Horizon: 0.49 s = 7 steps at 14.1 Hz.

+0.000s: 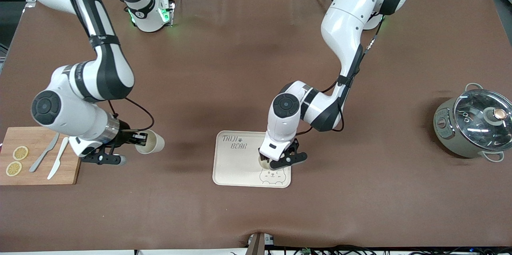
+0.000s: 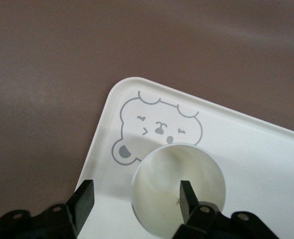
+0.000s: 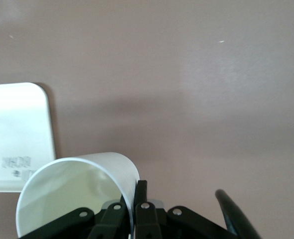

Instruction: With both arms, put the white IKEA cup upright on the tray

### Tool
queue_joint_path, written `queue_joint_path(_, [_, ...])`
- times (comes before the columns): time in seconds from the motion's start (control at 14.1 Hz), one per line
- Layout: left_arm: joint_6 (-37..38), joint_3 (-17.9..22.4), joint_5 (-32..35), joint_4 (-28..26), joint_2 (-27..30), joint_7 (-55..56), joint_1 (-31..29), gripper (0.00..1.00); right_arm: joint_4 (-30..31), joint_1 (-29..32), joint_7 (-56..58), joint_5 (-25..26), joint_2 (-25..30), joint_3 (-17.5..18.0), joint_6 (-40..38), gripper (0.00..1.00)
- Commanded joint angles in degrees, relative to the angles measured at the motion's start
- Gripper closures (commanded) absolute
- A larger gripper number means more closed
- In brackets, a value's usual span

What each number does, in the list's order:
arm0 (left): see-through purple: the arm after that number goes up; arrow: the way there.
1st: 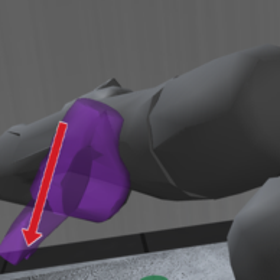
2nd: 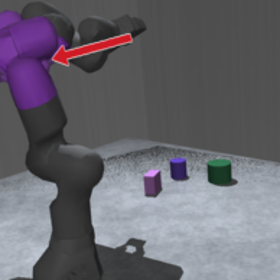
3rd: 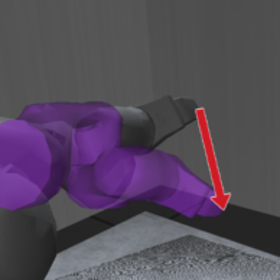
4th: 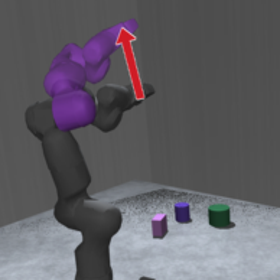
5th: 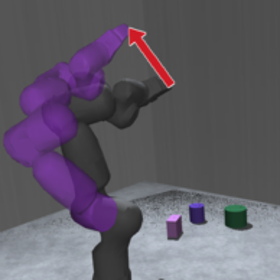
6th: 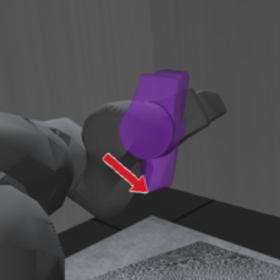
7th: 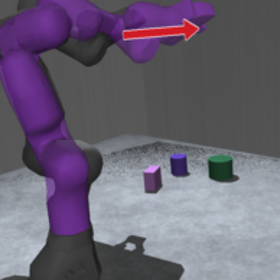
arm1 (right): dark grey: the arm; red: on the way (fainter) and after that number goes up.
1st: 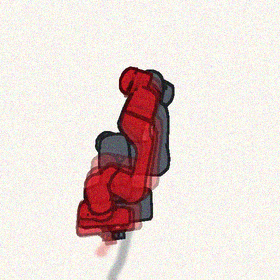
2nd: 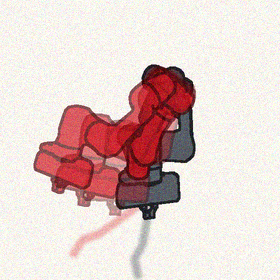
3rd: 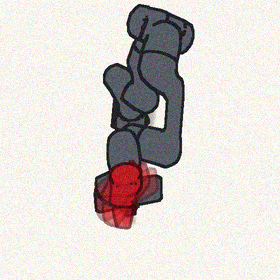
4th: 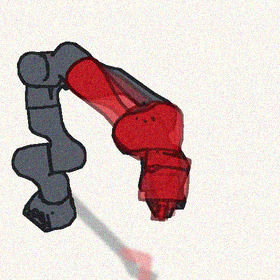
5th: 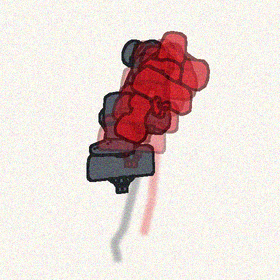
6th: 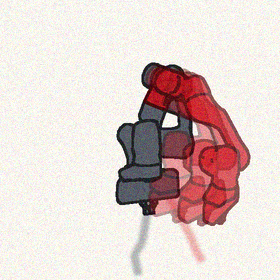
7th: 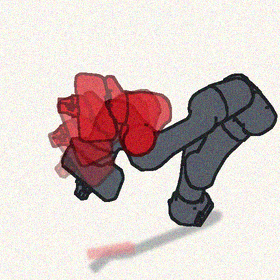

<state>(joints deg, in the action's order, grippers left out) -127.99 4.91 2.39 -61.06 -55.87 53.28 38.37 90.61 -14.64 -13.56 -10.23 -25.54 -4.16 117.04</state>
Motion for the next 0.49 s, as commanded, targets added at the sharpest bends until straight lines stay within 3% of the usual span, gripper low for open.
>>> queue_joint_path(0.0, [5.81,0.46,0.42,-0.47,3.66,1.48,0.83,0.22,-2.10,-4.50,-8.47,-0.93,-0.30,-0.58,-0.76,1.00])
queue_joint_path(0.42, [14.16,0.37,0.42,-0.55,9.81,-0.62,0.04,0.20,-7.72,-11.19,-24.12,-0.58,-4.34,-0.58,0.03,1.00])
